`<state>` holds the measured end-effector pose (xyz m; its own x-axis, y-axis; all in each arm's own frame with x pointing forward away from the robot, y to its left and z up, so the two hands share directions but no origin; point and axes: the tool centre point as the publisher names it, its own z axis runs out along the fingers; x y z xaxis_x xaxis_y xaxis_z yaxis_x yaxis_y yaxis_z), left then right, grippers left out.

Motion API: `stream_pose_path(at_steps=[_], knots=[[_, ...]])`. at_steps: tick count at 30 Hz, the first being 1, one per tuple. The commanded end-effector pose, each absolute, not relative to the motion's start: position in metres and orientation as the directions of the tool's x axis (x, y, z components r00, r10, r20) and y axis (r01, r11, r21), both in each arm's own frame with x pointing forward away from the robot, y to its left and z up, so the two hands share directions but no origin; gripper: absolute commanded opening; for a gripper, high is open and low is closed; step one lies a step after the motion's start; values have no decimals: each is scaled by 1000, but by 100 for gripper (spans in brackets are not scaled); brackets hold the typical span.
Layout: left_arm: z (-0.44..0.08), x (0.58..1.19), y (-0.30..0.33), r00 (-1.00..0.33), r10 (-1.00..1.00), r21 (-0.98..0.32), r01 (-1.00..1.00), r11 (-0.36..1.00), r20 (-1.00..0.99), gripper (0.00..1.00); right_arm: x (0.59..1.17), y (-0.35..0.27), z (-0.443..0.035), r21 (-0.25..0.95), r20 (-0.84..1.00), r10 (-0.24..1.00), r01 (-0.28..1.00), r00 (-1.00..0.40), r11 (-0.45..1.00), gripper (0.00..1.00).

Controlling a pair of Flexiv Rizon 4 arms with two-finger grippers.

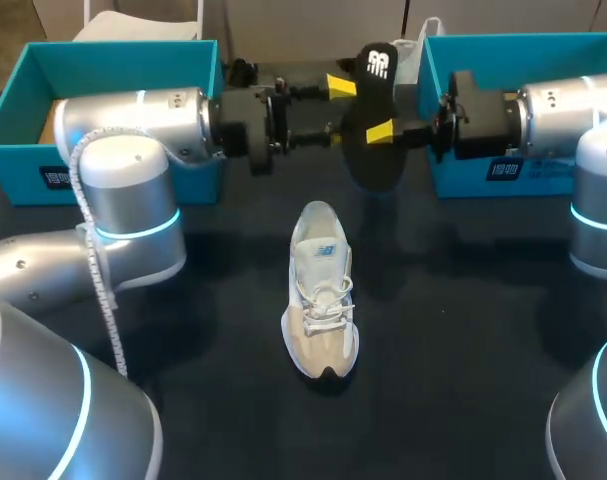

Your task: Take the shoe out of the shoebox, open the shoe tongue, remove and reinsert the insole, then place the shoe into the shoebox

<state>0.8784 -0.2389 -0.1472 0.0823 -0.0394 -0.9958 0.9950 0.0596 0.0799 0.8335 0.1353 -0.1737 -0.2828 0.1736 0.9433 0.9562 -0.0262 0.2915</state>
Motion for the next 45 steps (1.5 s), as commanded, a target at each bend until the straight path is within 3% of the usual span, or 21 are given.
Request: stream_pose_path(at_steps=[1,12,21,30,34,45], knots=[[-141,869,-215,30,19,31,998,57,-999,100,830,132,-170,336,928,190,941,-322,-46,0],[-141,866,-175,-401,82,-390,912,125,-912,100,839,129,-167,513,838,237,857,-492,-36,0],[-166,857,-152,-662,138,-631,746,210,-737,100,845,134,-160,694,702,239,720,-671,-17,0],[-192,849,-134,-807,164,-741,587,326,-568,100,850,144,-153,829,534,197,555,-822,67,0],[-198,846,-130,-821,179,-747,569,343,-543,100,850,151,-149,902,415,120,425,-902,78,0],[-198,846,-130,-821,179,-747,569,343,-543,100,850,151,-149,902,415,120,425,-902,78,0]])
